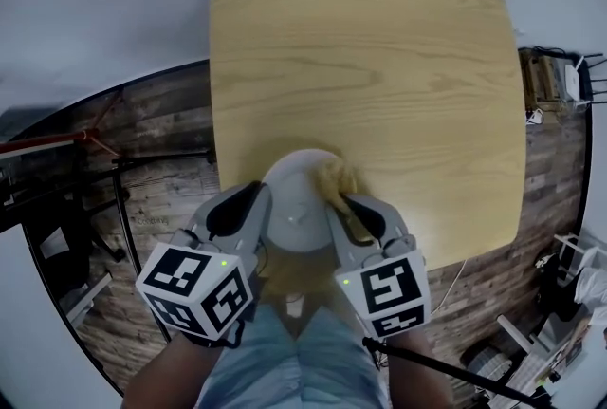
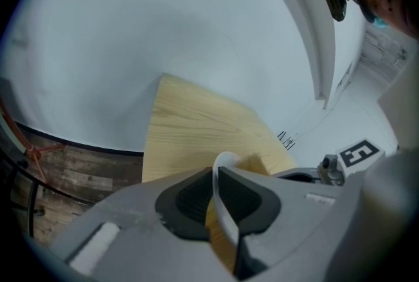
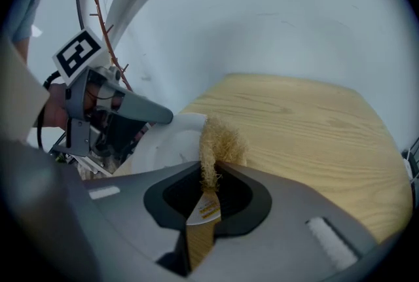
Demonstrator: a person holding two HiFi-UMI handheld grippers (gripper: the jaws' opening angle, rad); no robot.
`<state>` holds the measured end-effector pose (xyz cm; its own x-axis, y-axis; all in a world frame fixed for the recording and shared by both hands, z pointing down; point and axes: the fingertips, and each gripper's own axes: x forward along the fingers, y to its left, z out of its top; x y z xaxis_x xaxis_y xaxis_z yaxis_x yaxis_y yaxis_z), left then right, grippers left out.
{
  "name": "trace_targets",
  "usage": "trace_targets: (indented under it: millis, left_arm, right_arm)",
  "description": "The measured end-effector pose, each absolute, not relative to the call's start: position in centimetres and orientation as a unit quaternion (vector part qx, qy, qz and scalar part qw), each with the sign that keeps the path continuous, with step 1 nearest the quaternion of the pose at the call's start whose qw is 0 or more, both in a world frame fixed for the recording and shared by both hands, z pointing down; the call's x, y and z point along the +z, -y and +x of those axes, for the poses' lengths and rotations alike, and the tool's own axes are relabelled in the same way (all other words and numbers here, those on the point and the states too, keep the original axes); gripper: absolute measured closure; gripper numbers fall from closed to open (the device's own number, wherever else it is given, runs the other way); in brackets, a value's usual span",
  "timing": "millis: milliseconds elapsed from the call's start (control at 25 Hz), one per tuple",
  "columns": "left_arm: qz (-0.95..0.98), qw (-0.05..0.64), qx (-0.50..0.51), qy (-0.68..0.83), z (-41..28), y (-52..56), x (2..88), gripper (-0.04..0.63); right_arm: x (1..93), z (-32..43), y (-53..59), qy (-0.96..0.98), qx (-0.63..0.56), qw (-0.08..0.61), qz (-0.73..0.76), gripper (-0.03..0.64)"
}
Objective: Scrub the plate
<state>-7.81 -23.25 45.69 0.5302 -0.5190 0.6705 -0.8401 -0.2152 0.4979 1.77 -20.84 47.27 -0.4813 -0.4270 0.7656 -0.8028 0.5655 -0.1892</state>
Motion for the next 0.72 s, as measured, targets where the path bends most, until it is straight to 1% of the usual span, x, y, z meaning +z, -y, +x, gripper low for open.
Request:
trace_targets:
  millis: [360, 720]
  left_arm:
    - [0.758, 0.428, 0.189, 0.455, -8.1, 23.0, 45.6, 0.545]
    - [0.764, 0.41, 0.193, 0.46, -7.1, 22.8, 44.9, 0.545]
  right_arm:
    - [46.7, -1.7, 16.7, 0.841, 0.311, 0.308, 0.319, 0.569]
    - [45.5, -2.7, 12.5, 0.858, 0.322, 0.3, 0.264, 0.569]
